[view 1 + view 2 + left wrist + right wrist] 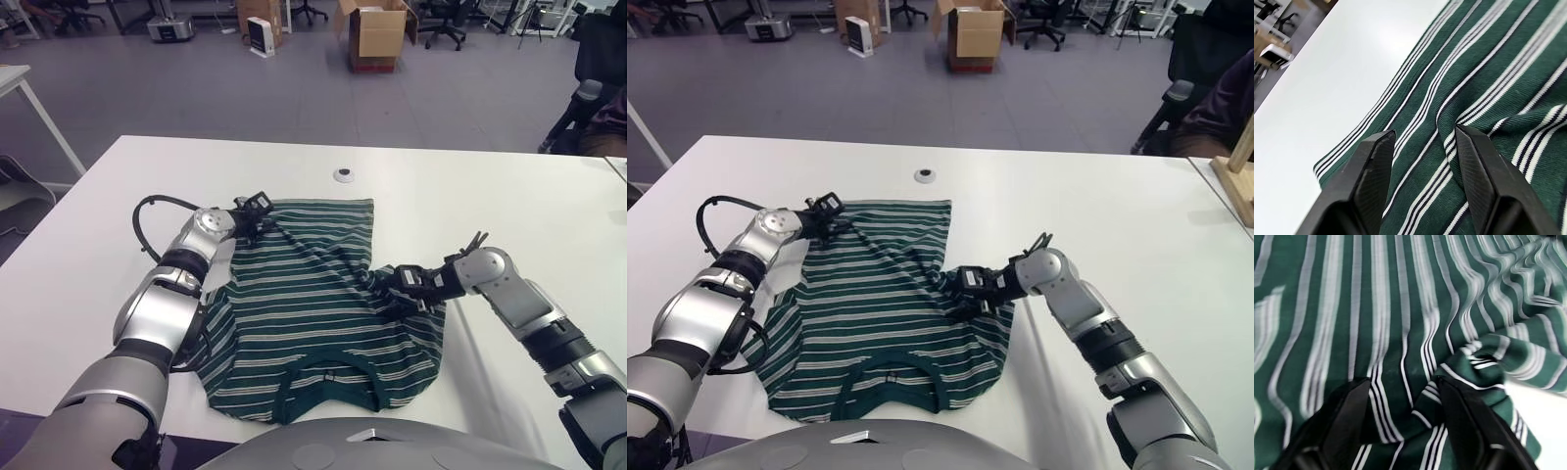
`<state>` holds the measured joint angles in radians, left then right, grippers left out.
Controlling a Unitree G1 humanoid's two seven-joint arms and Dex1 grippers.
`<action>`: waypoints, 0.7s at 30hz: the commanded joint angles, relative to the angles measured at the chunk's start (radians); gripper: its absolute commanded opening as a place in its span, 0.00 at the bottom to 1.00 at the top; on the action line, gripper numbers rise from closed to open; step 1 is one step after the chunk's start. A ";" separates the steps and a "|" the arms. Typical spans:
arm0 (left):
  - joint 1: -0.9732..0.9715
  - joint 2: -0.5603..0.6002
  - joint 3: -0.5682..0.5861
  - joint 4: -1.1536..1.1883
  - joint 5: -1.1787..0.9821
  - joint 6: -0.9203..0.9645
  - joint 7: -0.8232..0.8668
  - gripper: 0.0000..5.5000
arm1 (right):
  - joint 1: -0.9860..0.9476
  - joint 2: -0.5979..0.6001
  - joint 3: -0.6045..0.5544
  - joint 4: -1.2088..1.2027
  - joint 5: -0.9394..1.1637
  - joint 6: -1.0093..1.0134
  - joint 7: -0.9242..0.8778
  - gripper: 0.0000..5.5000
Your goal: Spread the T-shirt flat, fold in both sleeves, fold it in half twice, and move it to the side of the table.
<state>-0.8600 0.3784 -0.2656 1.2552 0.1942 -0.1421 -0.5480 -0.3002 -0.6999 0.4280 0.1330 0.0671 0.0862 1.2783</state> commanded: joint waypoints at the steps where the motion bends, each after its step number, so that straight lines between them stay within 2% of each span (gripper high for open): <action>1: -0.023 -0.003 0.106 0.028 -0.069 -0.063 0.022 0.40 | 0.053 -0.028 -0.050 -0.041 0.050 0.136 0.005 0.47; 4: -0.025 0.058 0.163 -0.014 -0.103 -0.144 -0.034 0.40 | 0.000 -0.007 -0.154 -0.106 0.179 0.255 -0.004 0.47; 7: 0.014 0.109 0.184 -0.101 -0.125 -0.198 -0.139 0.40 | -0.083 0.065 -0.253 -0.058 0.237 0.305 -0.100 0.47; 9: 0.132 0.139 0.177 -0.327 -0.175 -0.172 -0.271 0.40 | -0.185 0.161 -0.272 0.107 0.192 0.289 -0.237 0.47; 11: 0.338 0.182 0.135 -0.698 -0.249 -0.070 -0.410 0.40 | -0.265 0.254 -0.268 0.313 0.125 0.236 -0.378 0.47; 14: 0.634 0.298 0.115 -1.157 -0.344 0.104 -0.517 0.40 | -0.370 0.356 -0.230 0.643 0.020 0.146 -0.550 0.47; 16: 0.764 0.346 0.201 -1.308 -0.386 0.189 -0.504 0.40 | -0.422 0.397 -0.188 0.794 -0.049 0.081 -0.610 0.47; 18: 0.856 0.354 0.340 -1.410 -0.439 0.291 -0.439 0.40 | -0.470 0.427 -0.158 0.916 -0.109 0.018 -0.669 0.47; 21: 0.931 0.329 0.488 -1.519 -0.532 0.448 -0.341 0.40 | -0.493 0.396 -0.116 1.028 -0.198 -0.076 -0.765 0.47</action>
<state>0.0093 0.6821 0.1158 -0.1544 -0.2761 0.2000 -0.9468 -0.7936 -0.2874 0.2692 1.0386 -0.0376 0.0374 0.5864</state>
